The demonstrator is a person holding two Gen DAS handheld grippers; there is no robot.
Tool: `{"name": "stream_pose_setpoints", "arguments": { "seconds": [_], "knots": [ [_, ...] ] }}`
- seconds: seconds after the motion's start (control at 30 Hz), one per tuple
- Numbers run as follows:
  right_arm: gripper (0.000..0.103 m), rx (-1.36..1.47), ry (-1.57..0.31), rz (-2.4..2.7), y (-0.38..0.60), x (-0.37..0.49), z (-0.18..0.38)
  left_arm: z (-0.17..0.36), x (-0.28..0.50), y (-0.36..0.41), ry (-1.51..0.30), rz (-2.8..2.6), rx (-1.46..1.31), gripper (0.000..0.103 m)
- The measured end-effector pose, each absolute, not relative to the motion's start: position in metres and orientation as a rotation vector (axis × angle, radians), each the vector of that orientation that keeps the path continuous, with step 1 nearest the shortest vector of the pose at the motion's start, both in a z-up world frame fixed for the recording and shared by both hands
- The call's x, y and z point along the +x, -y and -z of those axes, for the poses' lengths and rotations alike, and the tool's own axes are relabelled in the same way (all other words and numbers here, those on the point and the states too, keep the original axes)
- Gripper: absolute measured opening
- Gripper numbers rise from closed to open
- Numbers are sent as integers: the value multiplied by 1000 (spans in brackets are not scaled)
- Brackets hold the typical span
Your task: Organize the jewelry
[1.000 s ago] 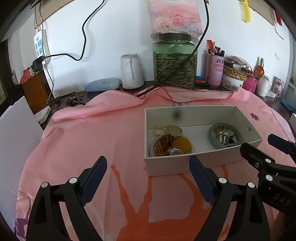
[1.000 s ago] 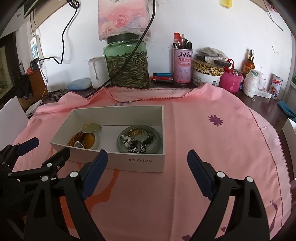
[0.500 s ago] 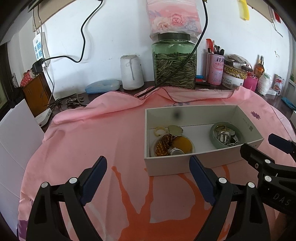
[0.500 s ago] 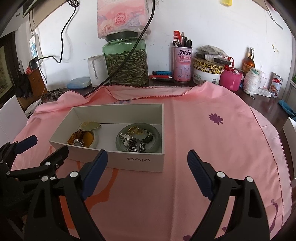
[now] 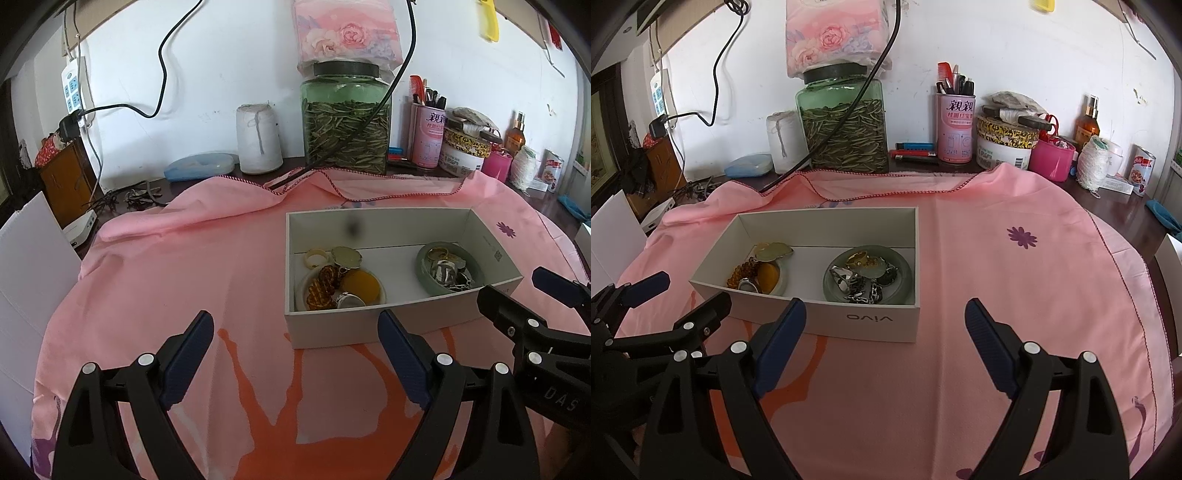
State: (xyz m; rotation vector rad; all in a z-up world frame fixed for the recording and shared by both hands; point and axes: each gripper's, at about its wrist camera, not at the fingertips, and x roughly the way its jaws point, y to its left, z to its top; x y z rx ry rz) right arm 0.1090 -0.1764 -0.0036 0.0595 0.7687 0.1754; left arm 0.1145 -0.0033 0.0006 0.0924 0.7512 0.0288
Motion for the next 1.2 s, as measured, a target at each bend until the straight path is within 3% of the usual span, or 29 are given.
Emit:
{"name": "stream_pose_setpoints", "arguments": {
  "seconds": [1.2],
  "knots": [
    [84, 55, -766, -175, 177, 109, 2, -3, 114, 4, -743, -36, 107, 89]
  ]
}}
